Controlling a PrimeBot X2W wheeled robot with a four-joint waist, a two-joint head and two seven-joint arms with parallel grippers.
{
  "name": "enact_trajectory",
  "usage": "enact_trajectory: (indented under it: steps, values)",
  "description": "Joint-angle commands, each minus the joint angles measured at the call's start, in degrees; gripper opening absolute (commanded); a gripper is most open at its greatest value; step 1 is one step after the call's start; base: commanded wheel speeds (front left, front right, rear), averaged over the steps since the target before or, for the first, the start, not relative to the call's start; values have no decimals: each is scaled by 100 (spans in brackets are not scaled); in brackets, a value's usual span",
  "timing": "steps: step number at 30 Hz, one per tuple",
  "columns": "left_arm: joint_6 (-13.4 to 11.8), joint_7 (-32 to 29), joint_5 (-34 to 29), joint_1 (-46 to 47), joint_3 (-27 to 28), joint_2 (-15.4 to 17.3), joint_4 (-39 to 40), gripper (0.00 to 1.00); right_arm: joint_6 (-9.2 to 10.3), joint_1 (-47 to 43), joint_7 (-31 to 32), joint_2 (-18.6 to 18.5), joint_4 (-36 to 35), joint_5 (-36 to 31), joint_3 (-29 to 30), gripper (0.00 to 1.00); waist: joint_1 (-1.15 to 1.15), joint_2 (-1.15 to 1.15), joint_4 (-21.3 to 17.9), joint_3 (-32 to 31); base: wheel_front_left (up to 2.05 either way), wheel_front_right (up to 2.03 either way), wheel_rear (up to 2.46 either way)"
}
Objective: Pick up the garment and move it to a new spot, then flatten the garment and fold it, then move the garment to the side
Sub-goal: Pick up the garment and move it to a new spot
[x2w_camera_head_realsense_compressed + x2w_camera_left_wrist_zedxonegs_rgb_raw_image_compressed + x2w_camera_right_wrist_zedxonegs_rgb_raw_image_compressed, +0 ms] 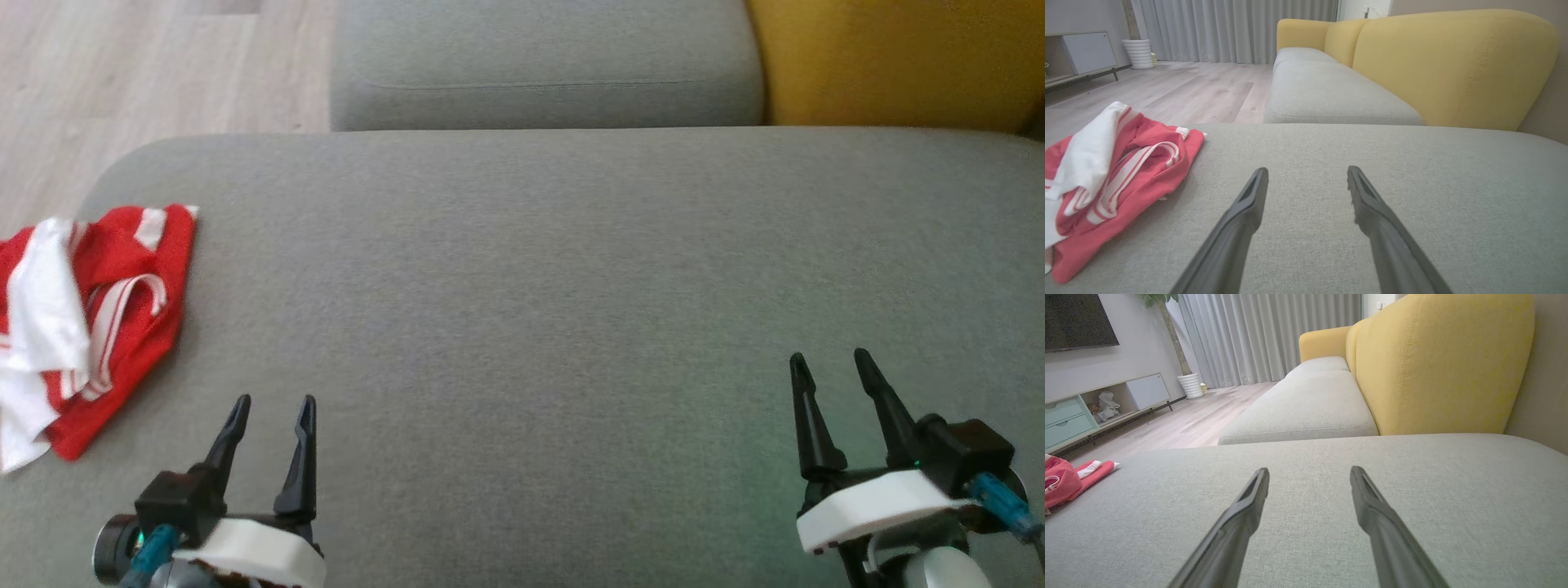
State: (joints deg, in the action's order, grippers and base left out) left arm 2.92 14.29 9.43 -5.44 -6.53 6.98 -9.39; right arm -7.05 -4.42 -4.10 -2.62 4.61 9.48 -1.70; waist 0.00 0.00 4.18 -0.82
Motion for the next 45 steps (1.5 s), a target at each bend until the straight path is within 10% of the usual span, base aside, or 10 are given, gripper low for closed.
enact_trajectory:
  steps: [1, 21, 45]
  values:
    - [-54, 71, 46, 314, 246, 26, 164, 100, -44, 131, -26, -26, -251, -37, -155, 100, 0, 0, 145, -2, 0, 0, 0]
    - [-277, 71, 29, 281, 623, 254, 275, 100, -44, 165, 78, -26, -524, -110, -695, 100, 0, 0, 1803, -19, 0, 0, 0]
    - [-369, 67, 222, 643, 680, 200, 156, 100, -44, 342, 344, -26, -789, -280, -633, 100, 0, 0, 1960, 617, 0, 0, 0]
